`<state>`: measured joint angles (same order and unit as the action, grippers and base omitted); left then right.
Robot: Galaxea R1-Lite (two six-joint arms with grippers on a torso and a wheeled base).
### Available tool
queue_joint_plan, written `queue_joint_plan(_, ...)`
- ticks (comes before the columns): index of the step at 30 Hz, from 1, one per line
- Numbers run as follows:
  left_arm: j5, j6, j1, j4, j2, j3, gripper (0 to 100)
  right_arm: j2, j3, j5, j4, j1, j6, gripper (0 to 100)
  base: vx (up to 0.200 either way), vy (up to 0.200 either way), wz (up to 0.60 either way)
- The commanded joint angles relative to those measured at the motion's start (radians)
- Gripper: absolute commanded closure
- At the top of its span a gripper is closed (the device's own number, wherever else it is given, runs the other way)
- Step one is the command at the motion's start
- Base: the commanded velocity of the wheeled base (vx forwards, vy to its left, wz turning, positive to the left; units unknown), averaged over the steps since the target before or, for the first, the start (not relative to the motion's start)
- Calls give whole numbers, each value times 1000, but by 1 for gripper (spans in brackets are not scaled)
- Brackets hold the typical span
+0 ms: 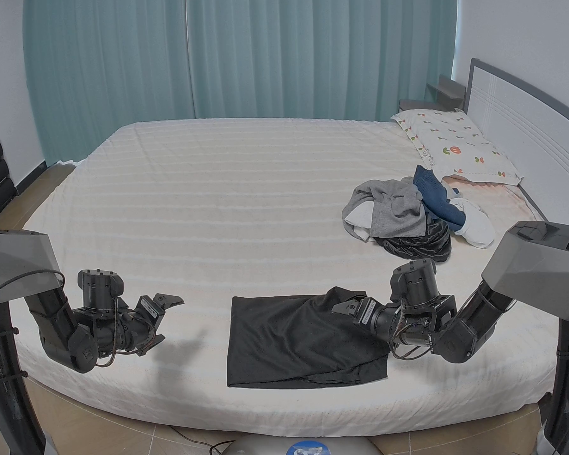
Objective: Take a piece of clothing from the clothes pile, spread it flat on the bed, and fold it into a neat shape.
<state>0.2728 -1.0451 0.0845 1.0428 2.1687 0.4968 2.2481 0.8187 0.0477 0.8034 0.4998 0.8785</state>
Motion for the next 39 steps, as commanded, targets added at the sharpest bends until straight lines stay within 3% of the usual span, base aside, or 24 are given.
queue_joint_plan(1, 0, 0, 1, 0, 2, 0, 0, 47, 36, 0, -1, 3, -4, 0, 0, 0, 0)
queue_joint_plan(15, 0, 0, 1, 0, 2, 0, 0, 146, 165, -2, -21, -10, -4, 0, 0, 0, 0)
queue_joint_plan(30, -1, 0, 1, 0, 2, 0, 0, 206, 293, -58, -10, -168, 4, 0, 0, 0, 0)
queue_joint_plan(39, -1, 0, 1, 0, 2, 0, 0, 154, 252, -77, 34, -176, 2, 0, 0, 0, 0)
